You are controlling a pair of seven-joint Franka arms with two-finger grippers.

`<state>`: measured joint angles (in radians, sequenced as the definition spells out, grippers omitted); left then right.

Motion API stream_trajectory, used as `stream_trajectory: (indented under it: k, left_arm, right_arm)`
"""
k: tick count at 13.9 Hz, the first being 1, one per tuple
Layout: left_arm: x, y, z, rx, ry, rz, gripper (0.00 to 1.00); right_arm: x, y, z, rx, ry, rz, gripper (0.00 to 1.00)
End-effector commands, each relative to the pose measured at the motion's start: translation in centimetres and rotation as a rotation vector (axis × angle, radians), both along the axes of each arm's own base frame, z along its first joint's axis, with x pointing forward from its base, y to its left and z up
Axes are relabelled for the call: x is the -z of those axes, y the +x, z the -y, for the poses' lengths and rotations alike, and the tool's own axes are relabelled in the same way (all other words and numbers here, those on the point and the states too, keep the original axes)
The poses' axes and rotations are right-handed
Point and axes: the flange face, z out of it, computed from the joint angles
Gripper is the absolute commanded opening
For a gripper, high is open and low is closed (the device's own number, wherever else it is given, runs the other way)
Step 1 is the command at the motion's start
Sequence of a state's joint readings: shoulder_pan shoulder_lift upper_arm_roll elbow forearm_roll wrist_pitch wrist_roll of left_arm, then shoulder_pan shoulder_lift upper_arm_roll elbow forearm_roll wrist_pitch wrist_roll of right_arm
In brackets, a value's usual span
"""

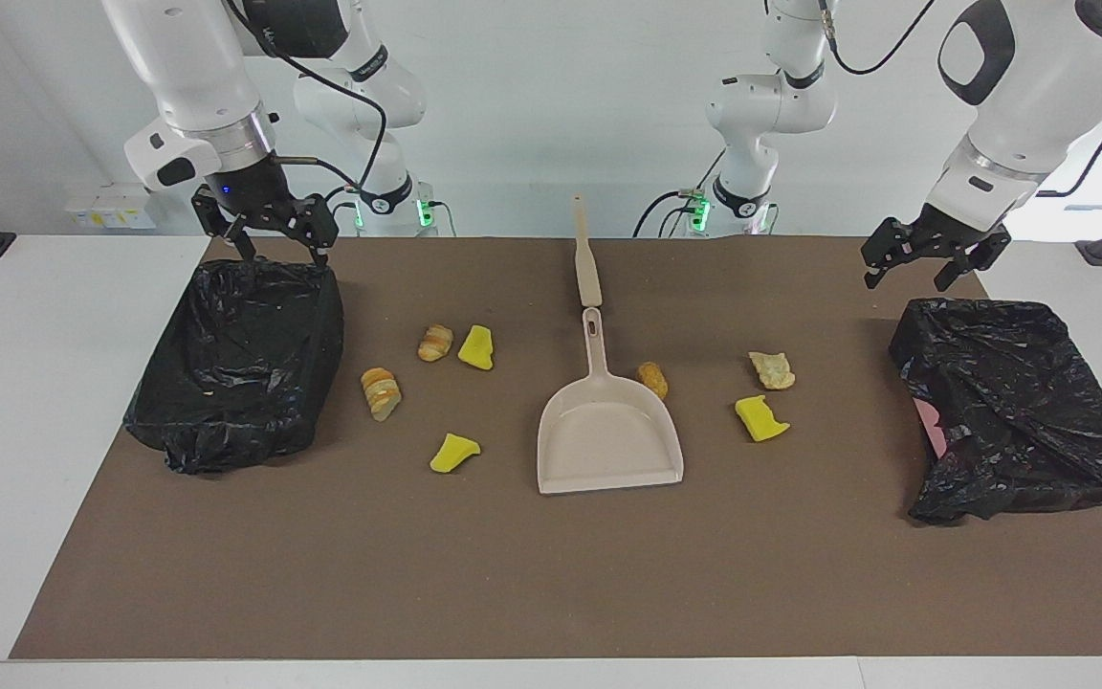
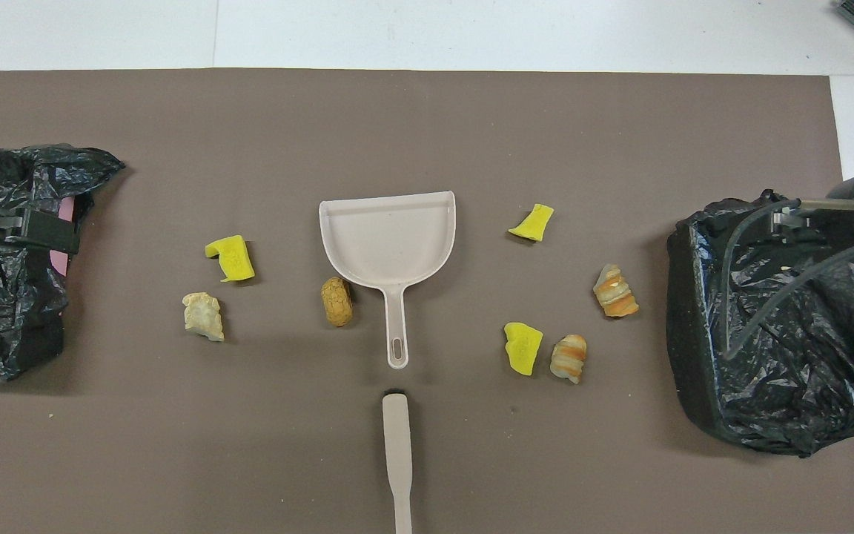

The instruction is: Sweep and dump trash in bin

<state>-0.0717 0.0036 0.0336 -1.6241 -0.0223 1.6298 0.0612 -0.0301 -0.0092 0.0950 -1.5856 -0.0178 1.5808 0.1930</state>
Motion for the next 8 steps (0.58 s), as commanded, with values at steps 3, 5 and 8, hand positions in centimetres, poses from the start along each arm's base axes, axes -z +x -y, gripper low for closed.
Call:
stream_trajectory:
  k: [3, 5, 8]
  left_arm:
    - [-2.65, -1.02, -0.33, 0.001, 0.022, -0.032, 1.00]
    - [-2.41, -1.36, -0.35, 0.004, 0.022, -0.041, 1.00]
    - [-2.09, -1.52, -0.57, 0.001, 0.019, -0.049, 1.00]
  right_arm:
    - [-0.17, -0.03, -0.17, 0.013, 0.018, 0.001, 1.00]
    - [-0.09, 0.02, -0.08, 0.012, 0.018, -0.001, 1.00]
    - [-0.03, 0.01, 0.60, 0.021, 0.018, -0.002, 1.00]
